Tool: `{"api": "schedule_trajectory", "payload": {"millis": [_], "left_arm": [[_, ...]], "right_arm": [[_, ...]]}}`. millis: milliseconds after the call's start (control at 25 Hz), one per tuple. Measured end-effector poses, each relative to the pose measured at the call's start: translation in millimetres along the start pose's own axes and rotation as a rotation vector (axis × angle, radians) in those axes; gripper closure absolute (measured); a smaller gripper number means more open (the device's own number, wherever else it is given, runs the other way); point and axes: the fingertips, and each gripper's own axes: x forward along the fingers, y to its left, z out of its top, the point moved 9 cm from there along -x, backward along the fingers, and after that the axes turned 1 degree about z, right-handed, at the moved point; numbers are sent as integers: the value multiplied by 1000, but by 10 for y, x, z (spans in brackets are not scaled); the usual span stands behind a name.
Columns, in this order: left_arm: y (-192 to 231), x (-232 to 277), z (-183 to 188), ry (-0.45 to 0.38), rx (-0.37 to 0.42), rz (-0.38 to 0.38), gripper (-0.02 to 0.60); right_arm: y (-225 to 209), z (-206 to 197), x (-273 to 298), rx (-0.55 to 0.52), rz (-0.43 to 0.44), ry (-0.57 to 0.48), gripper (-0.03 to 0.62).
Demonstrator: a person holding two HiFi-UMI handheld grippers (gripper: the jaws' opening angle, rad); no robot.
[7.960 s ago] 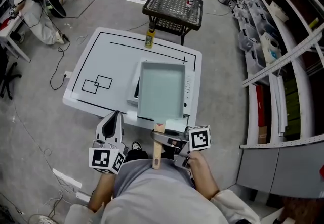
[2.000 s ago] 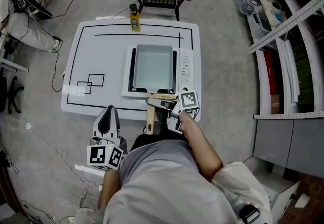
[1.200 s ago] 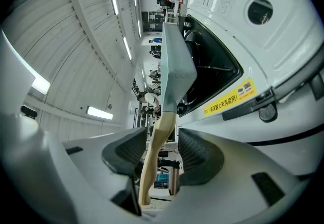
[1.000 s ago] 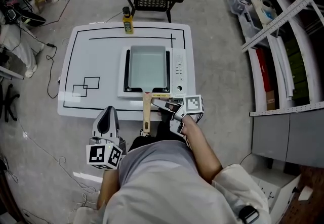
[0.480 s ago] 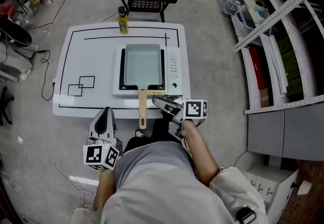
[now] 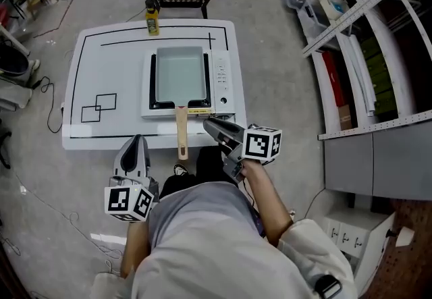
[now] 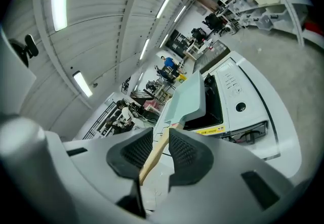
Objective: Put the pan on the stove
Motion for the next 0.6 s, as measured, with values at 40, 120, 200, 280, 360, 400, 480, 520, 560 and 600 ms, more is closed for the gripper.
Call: {"api": "schedule_trajectory", "payload": {"millis": [40,120,200,280,360,400,480,520,560,600], "left_arm": [[-15,-3,1,1,1,-5,580],[-41,-7,3,1,3,-14,580],[-54,-5,0,-2,2,-14,580],[-65,-6,-6,-5,0,-12,580],[-83,-18,-15,-4,-3,-10,580],[-91,-28,-19,-2,-6,-7,580],[-96,-50,-24,5,-9,-2,580],[-92,-60,-25,8,-9,0,580],[-85,-63,-25,9,-7,0,580],[-80,-58,-23,7,-6,-1,580]], "right_arm": [[30,9,-33,-16,-8,-8,494],[83,37,-97,-53,-29,-23,502],[128,73,-151,-87,-46,-36,507],[176,106,-206,-110,-52,-53,510],[257,126,-273,-129,-45,-73,517],[314,135,-305,-139,-36,-83,519],[430,150,-354,-171,-28,-98,522],[476,155,-369,-193,-35,-102,524],[510,162,-380,-218,-49,-103,526],[530,172,-390,-243,-70,-101,528]]}}
